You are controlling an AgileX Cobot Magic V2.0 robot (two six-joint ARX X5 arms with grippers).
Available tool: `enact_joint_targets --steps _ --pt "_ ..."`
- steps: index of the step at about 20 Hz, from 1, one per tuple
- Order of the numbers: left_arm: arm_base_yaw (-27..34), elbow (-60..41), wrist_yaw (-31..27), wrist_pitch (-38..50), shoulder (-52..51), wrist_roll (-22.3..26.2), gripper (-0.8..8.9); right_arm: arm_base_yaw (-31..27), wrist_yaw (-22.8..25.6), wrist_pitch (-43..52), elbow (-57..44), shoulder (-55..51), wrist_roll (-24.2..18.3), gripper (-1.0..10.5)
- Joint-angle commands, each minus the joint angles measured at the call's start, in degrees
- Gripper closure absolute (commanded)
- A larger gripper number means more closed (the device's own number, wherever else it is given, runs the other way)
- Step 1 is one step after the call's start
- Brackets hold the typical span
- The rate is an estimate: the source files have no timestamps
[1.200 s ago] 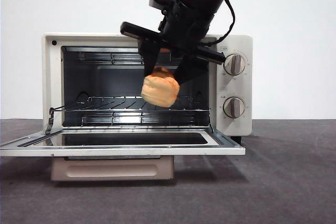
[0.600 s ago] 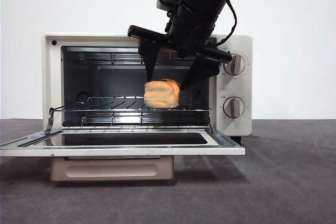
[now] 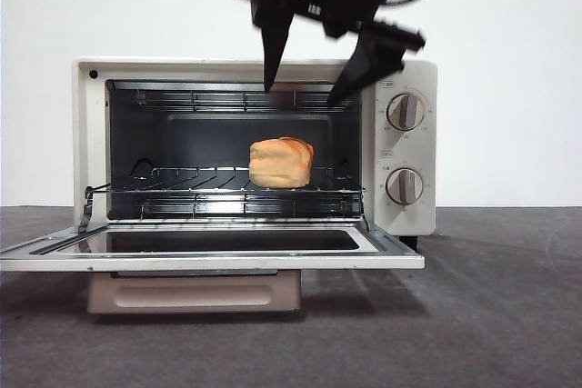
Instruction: The left arm flap open the oven, the right arm pick bread and place it into oven, the left arm flap close the oven
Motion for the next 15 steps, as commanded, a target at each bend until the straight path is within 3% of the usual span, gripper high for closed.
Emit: enact_joint_targets --steps 1,6,10,15 --pt "-0.13 -1.33 -0.52 3.17 0.09 -1.05 7.98 2.16 -0.07 -4.59 1.33 -2.89 -4.94 5.9" --pt "0.70 -7.10 -0.50 12.61 0.66 -5.27 8.00 5.53 0.07 -17.70 1.29 -11.41 -12.24 5.9" --pt "5.18 -10.97 5.33 19.65 3.08 -8.00 8.01 5.99 -0.13 -21.49 -0.61 -18.71 -13.66 5.9" --pt "15.39 -13.68 13.68 27.39 8.83 -8.70 8.01 5.99 -0.11 -21.07 -9.27 -30.86 -13.64 5.9"
